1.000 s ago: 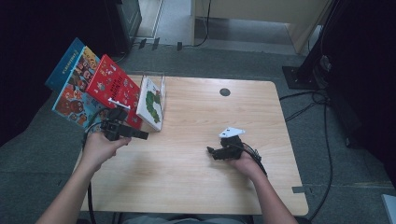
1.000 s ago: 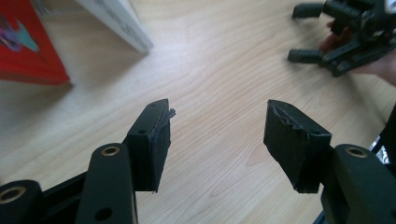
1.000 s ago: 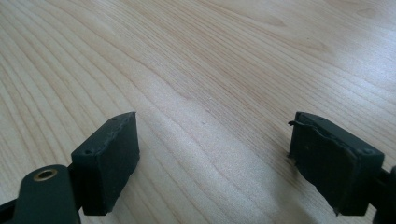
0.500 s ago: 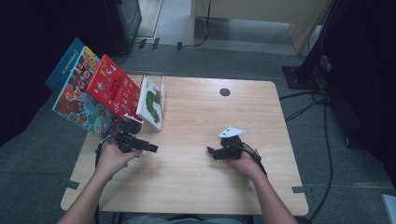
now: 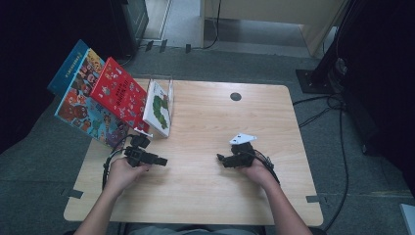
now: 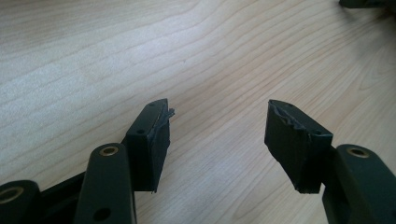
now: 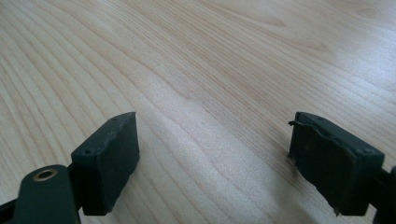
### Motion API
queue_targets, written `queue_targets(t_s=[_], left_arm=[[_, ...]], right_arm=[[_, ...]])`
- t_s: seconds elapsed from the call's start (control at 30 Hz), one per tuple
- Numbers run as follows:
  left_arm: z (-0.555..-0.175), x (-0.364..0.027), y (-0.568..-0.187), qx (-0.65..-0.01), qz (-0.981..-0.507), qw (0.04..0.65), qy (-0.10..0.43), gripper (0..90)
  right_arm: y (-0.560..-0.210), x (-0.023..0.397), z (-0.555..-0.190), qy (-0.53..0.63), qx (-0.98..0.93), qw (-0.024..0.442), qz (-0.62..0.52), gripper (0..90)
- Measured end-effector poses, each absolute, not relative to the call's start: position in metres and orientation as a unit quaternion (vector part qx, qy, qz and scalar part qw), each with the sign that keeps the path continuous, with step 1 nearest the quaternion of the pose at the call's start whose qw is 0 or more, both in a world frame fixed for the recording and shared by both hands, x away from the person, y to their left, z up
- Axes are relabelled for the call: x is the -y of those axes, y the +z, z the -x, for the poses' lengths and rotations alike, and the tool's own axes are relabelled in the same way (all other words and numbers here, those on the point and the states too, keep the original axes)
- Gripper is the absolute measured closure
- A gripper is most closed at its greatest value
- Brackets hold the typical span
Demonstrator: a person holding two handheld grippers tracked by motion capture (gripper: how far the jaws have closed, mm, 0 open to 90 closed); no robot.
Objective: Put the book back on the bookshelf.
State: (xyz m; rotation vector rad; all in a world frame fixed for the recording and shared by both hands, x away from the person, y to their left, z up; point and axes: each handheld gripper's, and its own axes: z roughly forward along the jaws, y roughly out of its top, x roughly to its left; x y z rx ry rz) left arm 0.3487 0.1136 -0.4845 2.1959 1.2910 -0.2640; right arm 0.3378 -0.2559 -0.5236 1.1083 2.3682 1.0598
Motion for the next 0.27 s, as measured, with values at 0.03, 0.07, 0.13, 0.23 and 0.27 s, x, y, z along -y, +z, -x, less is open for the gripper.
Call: queue_targets(t_s=[0.03,0.07,0.13,0.23,0.27], left_arm=[[-0.3481,-0.1142,-0.4856,-0.484,-0.821,0.288,-0.099,41.0],[-0.3477,-0.1152,-0.4860,-0.480,-0.823,0.286,-0.099,41.0],[-0.3466,-0.1160,-0.4870,-0.483,-0.820,0.292,-0.097,41.0],[-0.3453,-0.1171,-0.4876,-0.482,-0.819,0.296,-0.093,40.9],[-0.3452,-0.1173,-0.4878,-0.482,-0.819,0.297,-0.093,40.9]], right_arm=[[-0.5235,0.2558,-0.3378,0.371,-0.829,0.159,-0.388,15.4],[-0.5236,0.2558,-0.3378,0.371,-0.829,0.160,-0.388,15.5],[-0.5235,0.2558,-0.3377,0.370,-0.828,0.159,-0.389,15.4],[-0.5236,0.2558,-0.3378,0.371,-0.828,0.159,-0.388,15.4],[-0.5236,0.2558,-0.3379,0.371,-0.828,0.159,-0.388,15.4]])
